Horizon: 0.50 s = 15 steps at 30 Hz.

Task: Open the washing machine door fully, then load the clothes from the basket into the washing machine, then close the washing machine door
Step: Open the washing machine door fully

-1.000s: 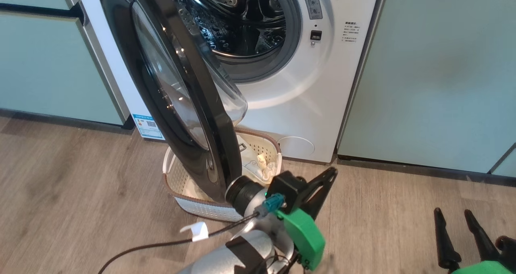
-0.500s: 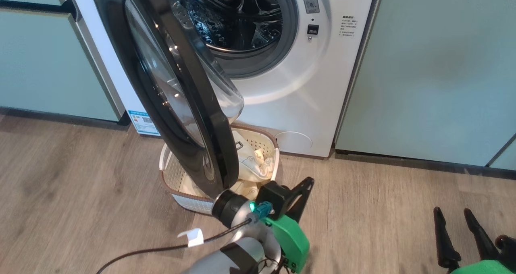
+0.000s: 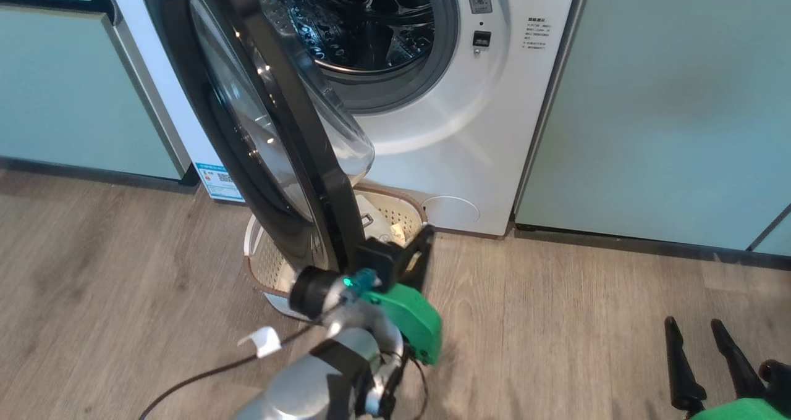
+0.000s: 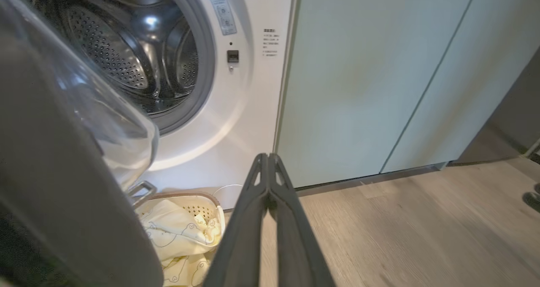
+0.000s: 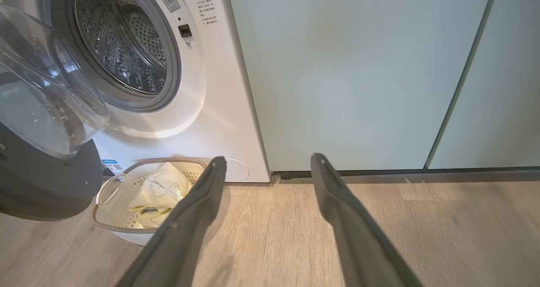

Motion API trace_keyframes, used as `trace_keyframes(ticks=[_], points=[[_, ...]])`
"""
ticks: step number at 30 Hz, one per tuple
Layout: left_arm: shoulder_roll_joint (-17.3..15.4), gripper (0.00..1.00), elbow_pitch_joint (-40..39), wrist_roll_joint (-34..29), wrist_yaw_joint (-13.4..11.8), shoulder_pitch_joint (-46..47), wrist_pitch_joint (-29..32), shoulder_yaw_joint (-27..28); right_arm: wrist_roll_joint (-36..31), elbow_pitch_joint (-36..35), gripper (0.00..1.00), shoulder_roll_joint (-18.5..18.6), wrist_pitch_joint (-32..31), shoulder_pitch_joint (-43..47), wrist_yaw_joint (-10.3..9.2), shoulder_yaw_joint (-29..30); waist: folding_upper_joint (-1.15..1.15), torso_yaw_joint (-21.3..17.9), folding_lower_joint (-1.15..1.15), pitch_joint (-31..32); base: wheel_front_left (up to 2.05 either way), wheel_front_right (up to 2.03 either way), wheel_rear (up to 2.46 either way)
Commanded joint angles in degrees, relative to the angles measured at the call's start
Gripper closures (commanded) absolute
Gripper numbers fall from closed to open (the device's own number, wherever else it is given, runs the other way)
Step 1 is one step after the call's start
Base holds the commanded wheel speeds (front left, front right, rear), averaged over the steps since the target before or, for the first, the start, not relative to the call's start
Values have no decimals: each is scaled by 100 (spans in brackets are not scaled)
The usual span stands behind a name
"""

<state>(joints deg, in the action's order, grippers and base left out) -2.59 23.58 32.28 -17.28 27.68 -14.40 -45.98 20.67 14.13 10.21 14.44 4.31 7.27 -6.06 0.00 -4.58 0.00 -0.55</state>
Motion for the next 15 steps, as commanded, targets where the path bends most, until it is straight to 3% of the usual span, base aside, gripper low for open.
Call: trace_keyframes(ticks=[1, 15], points=[[-29, 100, -69, -40, -79, 214, -59, 378, -16, -193, 0, 104, 56, -258, 22, -109, 0, 2, 0, -12, 0, 0, 0], [-29, 100, 126, -26, -196, 169, -60, 1007, -6, -165, 0, 129, 56, -264, 22, -112, 0, 226, 0, -46, 0, 0, 0]])
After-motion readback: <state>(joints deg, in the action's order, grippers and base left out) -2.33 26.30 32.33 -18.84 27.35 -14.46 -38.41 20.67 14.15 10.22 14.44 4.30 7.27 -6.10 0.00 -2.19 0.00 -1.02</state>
